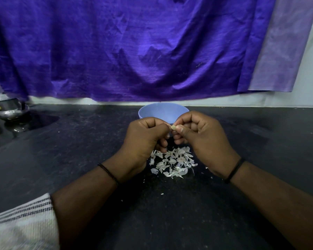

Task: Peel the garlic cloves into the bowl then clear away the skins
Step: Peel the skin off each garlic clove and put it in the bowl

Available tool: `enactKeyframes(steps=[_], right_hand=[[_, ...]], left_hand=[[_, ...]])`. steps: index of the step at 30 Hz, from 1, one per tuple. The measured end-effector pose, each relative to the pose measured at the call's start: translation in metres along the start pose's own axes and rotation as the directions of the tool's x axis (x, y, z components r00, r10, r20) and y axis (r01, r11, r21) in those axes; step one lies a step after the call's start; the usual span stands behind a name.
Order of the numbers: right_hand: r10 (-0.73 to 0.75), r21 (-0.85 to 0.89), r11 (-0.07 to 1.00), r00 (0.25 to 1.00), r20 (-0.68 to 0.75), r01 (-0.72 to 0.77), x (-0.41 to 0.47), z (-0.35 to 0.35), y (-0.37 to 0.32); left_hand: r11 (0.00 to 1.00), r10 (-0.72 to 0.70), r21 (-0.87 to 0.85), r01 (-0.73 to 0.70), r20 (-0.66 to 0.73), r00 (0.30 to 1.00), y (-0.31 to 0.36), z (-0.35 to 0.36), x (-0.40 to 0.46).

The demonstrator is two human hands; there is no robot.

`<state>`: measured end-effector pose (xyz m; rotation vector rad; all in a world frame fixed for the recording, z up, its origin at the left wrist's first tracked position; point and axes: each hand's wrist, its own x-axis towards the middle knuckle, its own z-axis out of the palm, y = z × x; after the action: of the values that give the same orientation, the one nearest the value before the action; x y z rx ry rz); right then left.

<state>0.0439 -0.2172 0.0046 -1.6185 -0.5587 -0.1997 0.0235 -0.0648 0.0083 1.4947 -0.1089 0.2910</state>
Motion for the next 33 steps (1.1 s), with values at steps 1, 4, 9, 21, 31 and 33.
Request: enactKeyframes(steps=[1, 4, 9, 21, 31, 33], right_hand=[[0.013, 0.028, 1.0, 1.0, 0.004, -0.014, 0.0, 0.0, -0.001], [0.074, 0.143, 0.987, 0.997, 0.014, -0.075, 0.0, 0.002, 0.0], [0.112, 0.16, 0.98, 0.993, 0.025, -0.115, -0.001, 0.003, 0.001], [-0.392, -0.543, 0.736, 0.909, 0.144, 0.404, 0.002, -0.014, -0.003], [-0.164, -0.143, 0.976, 0.986, 0.023, 0.166, 0.004, -0.008, -0.001], [-0.131, -0.013, 0.991, 0.991, 0.002, 0.131, 0.006, -0.007, -0.003]], left_hand=[[1.0, -0.008, -0.009, 0.008, 0.001, 1.0, 0.0, 0.0, 0.0], [0.998, -0.043, -0.052, 0.043, 0.009, 0.999, -0.001, 0.001, 0.001], [0.996, -0.055, -0.063, 0.056, 0.021, 0.998, 0.001, 0.001, 0.001], [0.991, 0.045, 0.123, -0.05, 0.043, 0.998, -0.002, -0.002, 0.0], [0.996, 0.034, 0.087, -0.036, 0.022, 0.999, -0.002, -0.003, 0.002], [0.996, 0.026, 0.085, -0.027, 0.013, 1.0, -0.002, -0.004, 0.002]])
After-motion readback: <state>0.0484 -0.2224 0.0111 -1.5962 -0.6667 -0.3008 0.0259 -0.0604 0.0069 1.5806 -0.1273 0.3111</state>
